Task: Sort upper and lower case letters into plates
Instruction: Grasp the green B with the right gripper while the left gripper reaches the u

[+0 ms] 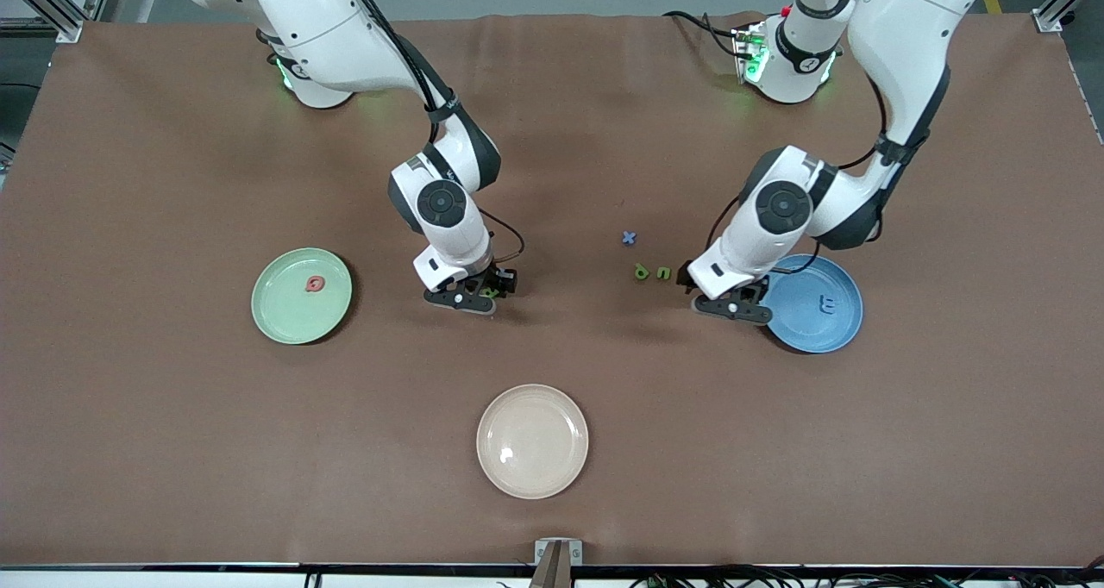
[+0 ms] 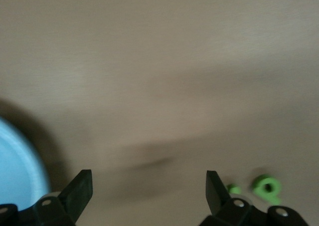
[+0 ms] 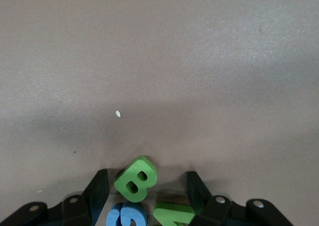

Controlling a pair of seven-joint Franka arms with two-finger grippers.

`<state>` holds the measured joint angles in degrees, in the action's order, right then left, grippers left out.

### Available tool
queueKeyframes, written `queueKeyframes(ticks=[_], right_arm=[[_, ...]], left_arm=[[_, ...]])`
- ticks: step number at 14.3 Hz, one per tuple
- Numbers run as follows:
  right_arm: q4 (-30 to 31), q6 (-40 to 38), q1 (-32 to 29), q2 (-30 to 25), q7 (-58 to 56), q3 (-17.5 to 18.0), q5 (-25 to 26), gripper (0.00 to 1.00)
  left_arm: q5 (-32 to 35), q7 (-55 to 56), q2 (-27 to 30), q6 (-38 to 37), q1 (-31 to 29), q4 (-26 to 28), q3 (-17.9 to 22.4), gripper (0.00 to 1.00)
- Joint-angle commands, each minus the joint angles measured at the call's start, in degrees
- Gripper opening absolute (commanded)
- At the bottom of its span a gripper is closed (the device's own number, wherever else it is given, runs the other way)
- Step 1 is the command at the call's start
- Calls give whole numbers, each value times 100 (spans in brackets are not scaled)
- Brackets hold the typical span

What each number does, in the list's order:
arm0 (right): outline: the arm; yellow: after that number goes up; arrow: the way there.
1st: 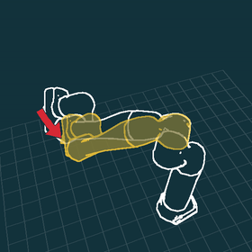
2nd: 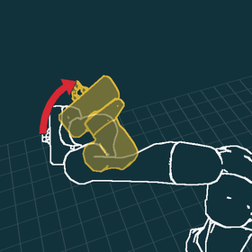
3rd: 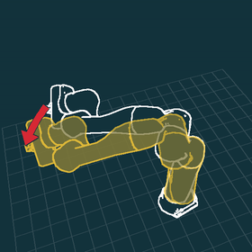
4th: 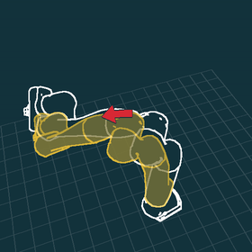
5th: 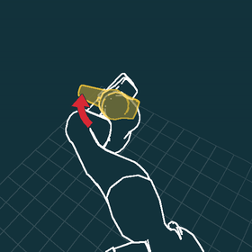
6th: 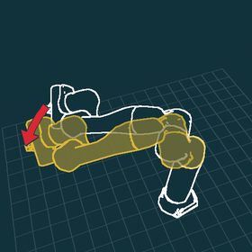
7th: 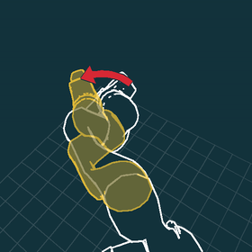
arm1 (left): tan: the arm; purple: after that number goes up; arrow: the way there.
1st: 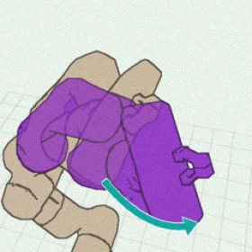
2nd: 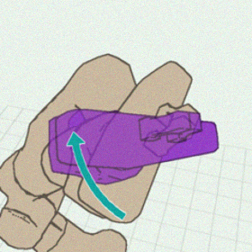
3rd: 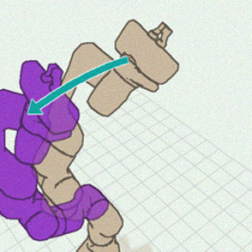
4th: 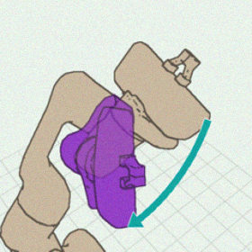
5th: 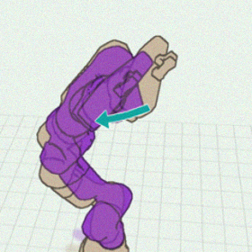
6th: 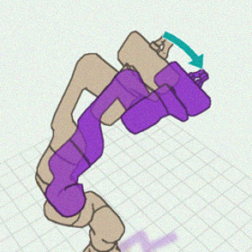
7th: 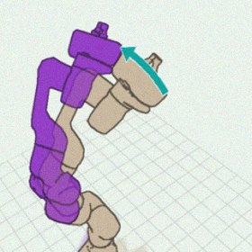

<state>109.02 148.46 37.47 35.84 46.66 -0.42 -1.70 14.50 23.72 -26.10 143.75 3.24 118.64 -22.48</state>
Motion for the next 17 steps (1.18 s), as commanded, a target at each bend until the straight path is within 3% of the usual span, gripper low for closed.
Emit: queueKeyframes(ticks=[1,5,8,11,17], right_arm=[[-13,-28,50,37,80,-64,196,43],[-4,-37,-38,37,71,-81,232,2],[14,-307,-169,-76,-304,-204,293,0],[276,-1020,-678,-699,-1322,-222,302,0],[1462,-995,-2303,-1755,-4108,-222,302,0]], left_arm=[[62,553,-263,-40,326,-376,-11,100],[88,968,-421,-40,730,-395,-2,100],[123,968,-501,-31,713,-325,6,99],[123,968,-335,-31,625,-44,6,94],[123,977,-26,144,476,475,15,88]])
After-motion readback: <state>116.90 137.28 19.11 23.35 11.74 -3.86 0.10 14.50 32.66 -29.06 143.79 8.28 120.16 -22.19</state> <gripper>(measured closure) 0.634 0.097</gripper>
